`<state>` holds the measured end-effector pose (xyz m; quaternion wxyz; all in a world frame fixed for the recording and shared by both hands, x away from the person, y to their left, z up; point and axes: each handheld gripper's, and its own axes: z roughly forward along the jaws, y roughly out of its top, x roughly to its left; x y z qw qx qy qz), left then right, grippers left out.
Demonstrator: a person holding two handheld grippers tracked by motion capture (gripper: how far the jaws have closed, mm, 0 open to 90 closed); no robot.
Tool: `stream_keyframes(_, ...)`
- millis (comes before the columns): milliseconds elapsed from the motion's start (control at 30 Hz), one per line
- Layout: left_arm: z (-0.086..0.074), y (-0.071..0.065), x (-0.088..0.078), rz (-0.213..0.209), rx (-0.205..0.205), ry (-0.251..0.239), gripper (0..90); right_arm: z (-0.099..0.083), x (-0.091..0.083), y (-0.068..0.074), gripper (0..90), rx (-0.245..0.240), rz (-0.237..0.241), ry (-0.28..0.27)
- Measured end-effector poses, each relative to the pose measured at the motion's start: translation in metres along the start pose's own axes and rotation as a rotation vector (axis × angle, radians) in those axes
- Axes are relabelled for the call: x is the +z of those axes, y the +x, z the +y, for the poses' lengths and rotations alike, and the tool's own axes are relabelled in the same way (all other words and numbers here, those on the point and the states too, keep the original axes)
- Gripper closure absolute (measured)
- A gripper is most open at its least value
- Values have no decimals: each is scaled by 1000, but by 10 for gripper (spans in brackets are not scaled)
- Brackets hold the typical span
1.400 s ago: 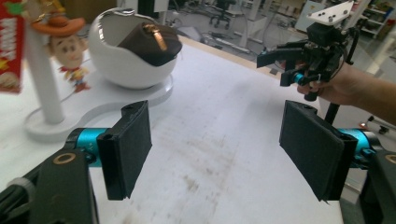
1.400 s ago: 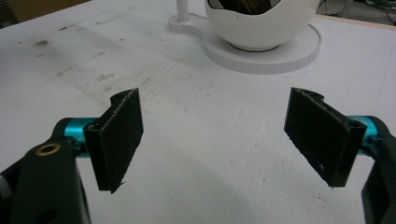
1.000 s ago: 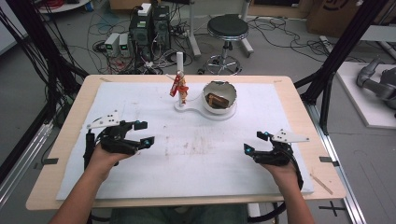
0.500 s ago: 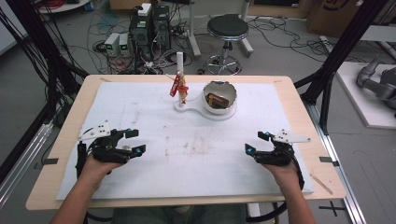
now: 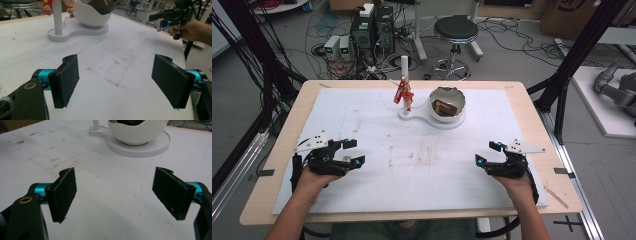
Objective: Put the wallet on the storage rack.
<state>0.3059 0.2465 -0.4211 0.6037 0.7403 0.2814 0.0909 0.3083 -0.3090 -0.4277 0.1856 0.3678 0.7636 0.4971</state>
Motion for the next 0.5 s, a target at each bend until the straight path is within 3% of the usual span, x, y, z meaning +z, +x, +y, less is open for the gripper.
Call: stream_keyframes(500,-4,1,5,-8,-11,33,220,0,-1,1,199,6,-8,-1)
